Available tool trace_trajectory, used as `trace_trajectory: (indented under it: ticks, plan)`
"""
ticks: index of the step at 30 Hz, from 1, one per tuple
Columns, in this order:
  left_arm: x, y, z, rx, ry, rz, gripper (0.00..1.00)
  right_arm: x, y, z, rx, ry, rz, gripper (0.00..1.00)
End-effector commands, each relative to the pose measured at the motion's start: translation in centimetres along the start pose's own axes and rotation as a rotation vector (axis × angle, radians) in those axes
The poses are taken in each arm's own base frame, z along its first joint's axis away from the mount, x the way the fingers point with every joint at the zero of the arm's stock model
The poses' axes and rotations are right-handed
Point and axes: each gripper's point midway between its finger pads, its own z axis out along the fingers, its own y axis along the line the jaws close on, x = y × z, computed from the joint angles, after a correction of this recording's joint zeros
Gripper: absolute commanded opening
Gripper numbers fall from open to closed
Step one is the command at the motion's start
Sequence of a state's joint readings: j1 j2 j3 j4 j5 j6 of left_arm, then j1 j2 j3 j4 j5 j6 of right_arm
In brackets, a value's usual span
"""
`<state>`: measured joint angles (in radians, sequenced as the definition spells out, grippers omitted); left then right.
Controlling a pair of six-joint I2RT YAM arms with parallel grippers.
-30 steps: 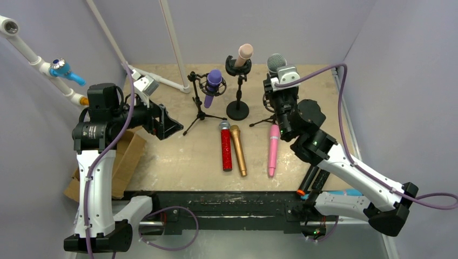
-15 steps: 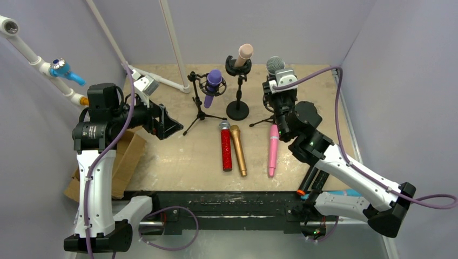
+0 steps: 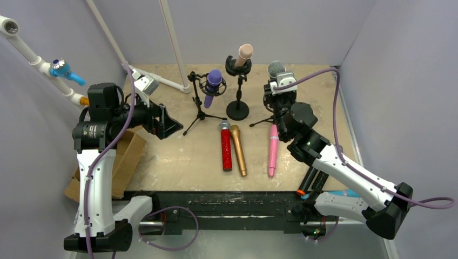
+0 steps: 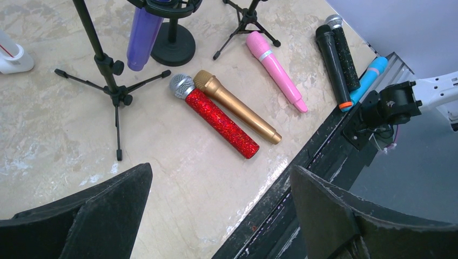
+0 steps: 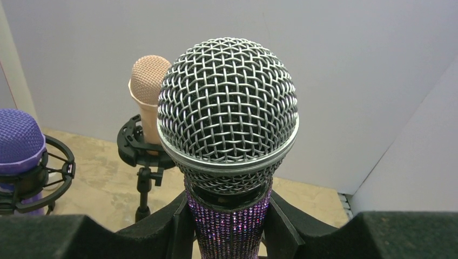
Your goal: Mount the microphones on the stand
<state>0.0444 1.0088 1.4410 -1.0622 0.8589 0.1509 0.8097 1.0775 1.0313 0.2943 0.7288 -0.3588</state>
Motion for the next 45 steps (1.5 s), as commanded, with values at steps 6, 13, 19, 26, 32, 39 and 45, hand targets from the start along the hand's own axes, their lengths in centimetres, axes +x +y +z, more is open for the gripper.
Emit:
trace_trajectory:
  ticks: [6, 13, 19, 26, 32, 39, 45]
  plan:
    - [-0.6, 0.2, 0.1, -0.005, -0.018, 0.034, 1.0, 1.9, -0.9, 0.3, 0.042, 0.009, 0.062, 0.0]
    - [-0.2, 0.4, 0.2, -0.008, -0.008, 0.029, 1.0, 5.2, -1.1, 0.4, 0.055, 0.053, 0.057, 0.0]
    - [-0.2, 0.5, 0.2, -0.009, -0.005, 0.03, 1.0, 8.0, -1.9, 0.9, 0.091, 0.073, 0.054, 0.0]
    - [-0.1, 0.5, 0.1, -0.013, -0.003, 0.039, 1.0, 10.1, -2.5, 2.2, 0.14, 0.115, 0.039, 0.0]
    - [0.1, 0.9, 0.1, -0.03, 0.006, 0.054, 1.0, 11.8, -3.3, 2.8, 0.159, 0.128, 0.057, 0.04]
    - [0.7, 1.1, 0.4, -0.019, 0.031, 0.037, 1.0, 12.8, -2.6, 3.6, 0.106, 0.166, 0.084, 0.53]
    - [1.5, 1.8, 0.8, -0.034, 0.049, 0.033, 1.0, 10.6, -2.1, 2.8, 0.03, 0.182, 0.145, 0.99]
